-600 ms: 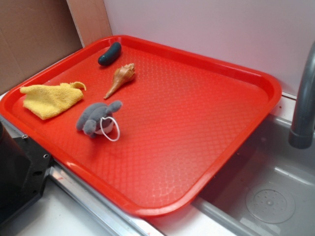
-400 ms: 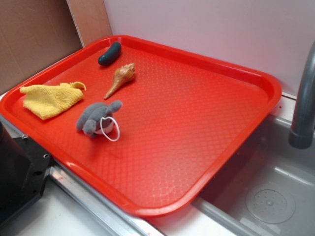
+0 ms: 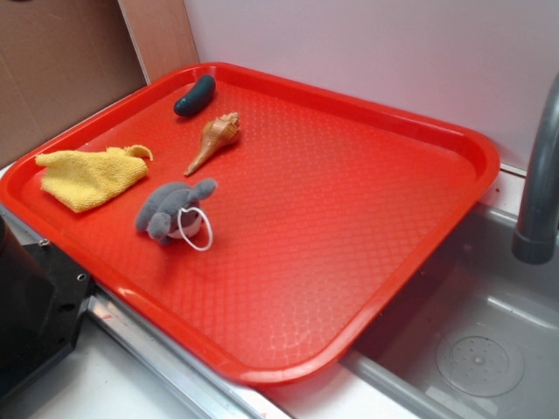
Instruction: Grab the yellow cloth.
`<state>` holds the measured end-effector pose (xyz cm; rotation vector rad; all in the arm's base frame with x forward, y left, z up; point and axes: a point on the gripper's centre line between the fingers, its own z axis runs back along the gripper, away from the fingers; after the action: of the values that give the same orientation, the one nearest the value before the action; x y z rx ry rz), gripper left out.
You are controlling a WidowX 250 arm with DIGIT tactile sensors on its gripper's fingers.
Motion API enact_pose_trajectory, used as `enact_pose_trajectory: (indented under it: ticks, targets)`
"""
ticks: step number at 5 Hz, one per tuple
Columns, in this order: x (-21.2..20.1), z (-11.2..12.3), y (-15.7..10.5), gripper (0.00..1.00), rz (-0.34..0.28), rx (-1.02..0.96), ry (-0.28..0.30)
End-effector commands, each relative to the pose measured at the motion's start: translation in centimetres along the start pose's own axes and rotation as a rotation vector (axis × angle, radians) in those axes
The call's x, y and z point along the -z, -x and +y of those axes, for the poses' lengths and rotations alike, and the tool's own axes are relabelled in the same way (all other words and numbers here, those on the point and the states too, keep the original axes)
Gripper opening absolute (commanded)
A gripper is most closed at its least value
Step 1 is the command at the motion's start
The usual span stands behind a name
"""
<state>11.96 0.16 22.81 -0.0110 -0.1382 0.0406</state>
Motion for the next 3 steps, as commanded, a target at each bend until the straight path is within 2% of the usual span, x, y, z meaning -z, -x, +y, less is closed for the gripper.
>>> enact_pose_trajectory:
  ticks: [1, 2, 3]
  targets:
    - [3.4, 4.0, -0.1, 1.00, -0.080, -0.008, 0.021]
    - [5.9, 6.7, -0.3, 1.00, -0.077, -0.025, 0.010]
    - [8.5, 8.1, -0.5, 1.00, -0.079, -0.035, 0.002]
